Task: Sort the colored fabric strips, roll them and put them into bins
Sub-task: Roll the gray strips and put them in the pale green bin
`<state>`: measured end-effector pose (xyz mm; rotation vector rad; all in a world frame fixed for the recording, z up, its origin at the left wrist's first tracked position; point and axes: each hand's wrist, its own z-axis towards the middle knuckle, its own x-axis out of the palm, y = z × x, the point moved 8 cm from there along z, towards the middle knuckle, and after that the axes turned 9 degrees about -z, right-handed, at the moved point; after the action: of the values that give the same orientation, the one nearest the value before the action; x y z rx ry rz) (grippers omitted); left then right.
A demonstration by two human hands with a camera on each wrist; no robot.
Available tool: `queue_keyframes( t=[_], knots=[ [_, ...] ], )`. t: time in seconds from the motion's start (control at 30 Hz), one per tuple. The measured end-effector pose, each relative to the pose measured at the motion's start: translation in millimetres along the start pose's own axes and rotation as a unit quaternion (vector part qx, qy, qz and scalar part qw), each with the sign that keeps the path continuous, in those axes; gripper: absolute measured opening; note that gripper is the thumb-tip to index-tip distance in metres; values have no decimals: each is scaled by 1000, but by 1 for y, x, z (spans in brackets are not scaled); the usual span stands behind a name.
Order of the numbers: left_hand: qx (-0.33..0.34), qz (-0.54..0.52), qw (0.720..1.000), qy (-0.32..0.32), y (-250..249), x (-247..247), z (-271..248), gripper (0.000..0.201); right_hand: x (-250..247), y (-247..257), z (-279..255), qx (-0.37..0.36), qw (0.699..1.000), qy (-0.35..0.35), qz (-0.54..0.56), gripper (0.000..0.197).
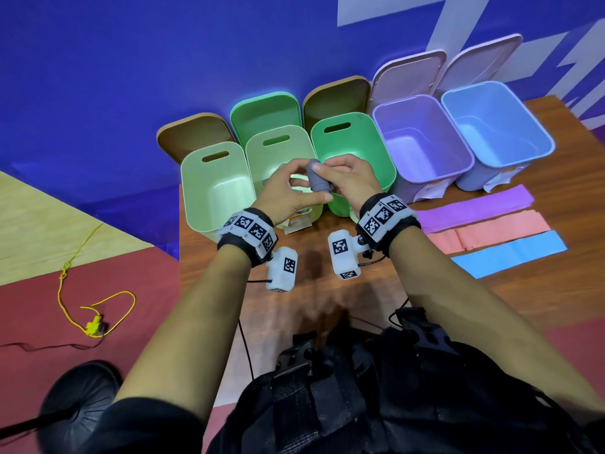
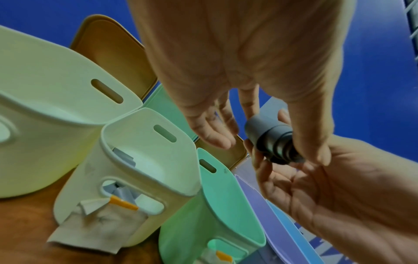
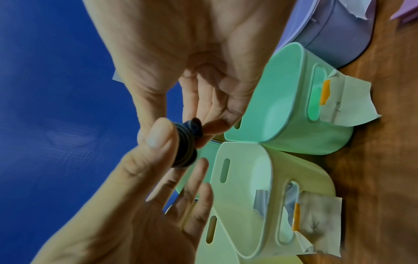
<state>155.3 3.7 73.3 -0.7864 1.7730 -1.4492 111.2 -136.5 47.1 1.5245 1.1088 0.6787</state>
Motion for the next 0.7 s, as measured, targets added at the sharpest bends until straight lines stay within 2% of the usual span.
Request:
queue_keyframes(
  t=[0.13,0.37,0.5,0.7],
  knots=[
    [-15,-10,999,-41,7,-6,4,64,5,-3,2,-7,999,29,12,16],
    [-58,-54,997,-22,29,-8,11,68,14,-19,15,21,999,32,7,20],
    [-80,-56,995,-25,42,-18,19,78,23,-27,26,48,998,41,-9,18],
    [-98,-27,994,-39,72,-38,34,64,41,-37,48,76,995,40,-58,14]
  ],
)
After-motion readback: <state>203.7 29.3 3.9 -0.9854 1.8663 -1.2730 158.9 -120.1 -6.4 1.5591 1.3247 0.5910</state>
